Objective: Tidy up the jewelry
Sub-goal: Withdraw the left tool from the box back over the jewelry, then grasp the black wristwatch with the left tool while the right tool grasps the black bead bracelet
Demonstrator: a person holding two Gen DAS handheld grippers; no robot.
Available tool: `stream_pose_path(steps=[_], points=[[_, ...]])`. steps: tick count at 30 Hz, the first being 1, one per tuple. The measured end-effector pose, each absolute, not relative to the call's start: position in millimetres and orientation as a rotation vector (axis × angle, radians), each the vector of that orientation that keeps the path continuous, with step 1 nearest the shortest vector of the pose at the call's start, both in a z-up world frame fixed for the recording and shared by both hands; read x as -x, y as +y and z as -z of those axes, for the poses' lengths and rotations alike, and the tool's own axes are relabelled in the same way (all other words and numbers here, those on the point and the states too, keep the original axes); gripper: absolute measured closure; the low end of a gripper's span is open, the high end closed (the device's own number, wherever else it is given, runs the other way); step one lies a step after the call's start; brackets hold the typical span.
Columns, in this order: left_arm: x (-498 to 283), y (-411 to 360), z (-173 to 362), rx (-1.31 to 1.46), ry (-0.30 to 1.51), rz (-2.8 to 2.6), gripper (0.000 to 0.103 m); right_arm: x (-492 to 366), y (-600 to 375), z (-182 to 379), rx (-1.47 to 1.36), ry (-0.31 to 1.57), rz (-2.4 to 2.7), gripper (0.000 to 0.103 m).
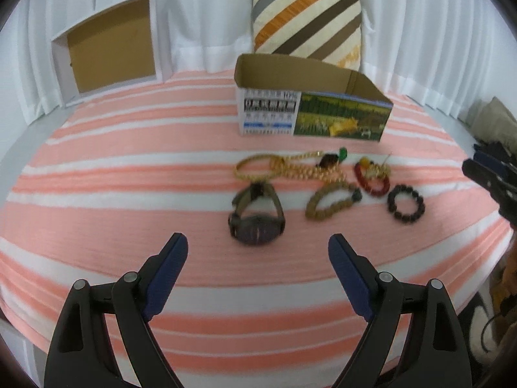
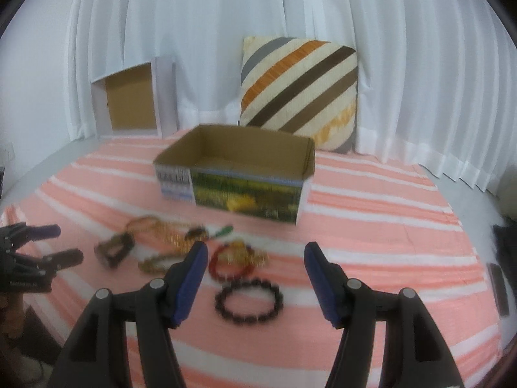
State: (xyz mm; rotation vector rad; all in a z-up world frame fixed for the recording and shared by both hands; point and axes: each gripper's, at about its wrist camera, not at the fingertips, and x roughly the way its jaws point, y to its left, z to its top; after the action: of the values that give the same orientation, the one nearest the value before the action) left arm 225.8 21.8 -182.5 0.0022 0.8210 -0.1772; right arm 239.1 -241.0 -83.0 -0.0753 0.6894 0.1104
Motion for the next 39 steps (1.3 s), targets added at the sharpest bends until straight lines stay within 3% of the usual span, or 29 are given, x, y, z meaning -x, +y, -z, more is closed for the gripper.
stream_pose_path(steps=[16,21,24,28,39], points=[[-233,13,237,-0.037,0.909,0.135,0.013,-218,-251,164,0.040,0.837,-0.088,0.040],[-240,10,241,-0.052,0.937,0.123,0.006,-233,-251,181,-0.003,0.938,-0.089,0.040],[-243,10,242,-0.051,0.948,0.116,0.003,-238,-250,182,-0.017,0.961,-0.087,0.038],[-255,7,243,-0.047,0.973,0.108,0.000,-248,-241,183,0.022,0.992,-0.101,0.026],[-269,16,236,0.027,0.980,0.163,0.002,-264,-255,176,-0.084,0.998,-0.097,0.026]])
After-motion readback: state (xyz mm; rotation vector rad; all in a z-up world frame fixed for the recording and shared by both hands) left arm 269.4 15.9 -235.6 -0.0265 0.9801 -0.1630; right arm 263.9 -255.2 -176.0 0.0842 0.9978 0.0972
